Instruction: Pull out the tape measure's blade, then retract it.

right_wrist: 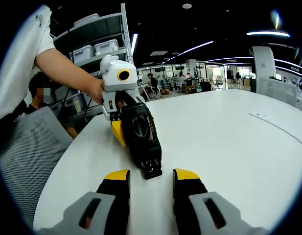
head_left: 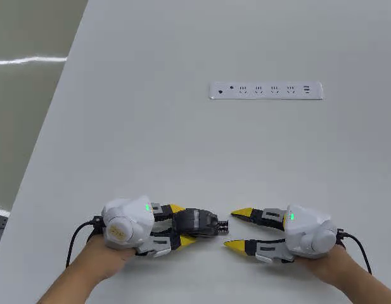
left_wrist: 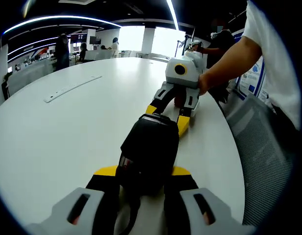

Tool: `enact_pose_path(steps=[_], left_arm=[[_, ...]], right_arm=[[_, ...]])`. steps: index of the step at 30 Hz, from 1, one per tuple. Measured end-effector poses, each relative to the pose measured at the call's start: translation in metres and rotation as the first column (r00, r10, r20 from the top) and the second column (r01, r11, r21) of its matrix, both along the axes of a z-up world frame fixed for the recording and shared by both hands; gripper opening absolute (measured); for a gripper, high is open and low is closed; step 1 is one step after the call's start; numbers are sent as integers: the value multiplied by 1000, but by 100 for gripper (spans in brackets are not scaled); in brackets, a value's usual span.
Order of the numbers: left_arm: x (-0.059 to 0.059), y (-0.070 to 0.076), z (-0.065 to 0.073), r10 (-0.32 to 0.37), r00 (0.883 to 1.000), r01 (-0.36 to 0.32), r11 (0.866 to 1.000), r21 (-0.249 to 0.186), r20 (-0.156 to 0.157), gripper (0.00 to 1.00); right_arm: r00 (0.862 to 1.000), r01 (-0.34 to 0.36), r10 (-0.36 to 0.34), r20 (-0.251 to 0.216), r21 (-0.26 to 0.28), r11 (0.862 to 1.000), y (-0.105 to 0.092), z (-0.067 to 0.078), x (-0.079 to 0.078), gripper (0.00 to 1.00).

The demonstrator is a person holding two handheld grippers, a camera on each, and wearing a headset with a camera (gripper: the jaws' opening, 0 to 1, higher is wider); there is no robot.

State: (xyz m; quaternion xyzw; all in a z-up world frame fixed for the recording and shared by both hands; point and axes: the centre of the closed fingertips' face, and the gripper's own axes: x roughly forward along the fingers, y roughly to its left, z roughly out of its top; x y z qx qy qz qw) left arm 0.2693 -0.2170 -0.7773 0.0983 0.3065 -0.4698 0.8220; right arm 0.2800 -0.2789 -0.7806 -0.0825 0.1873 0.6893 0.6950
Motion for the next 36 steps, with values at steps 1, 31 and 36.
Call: enact_pose_path(steps=[1, 31, 36], left_arm=[[0, 0, 0, 1, 1000, -1, 1000, -1, -1, 31], [0, 1, -2, -12, 1000, 12, 1000, 1, 3, 31], [0, 0, -2, -25, 1000, 25, 1000, 0, -1, 31]], right_arm=[[1000, -2, 2, -1, 0, 1000, 1, 0, 0, 34], [997, -57, 58, 56, -11, 998, 9, -5, 0, 14], [997, -52, 53, 61, -20, 998, 8, -6, -2, 13]])
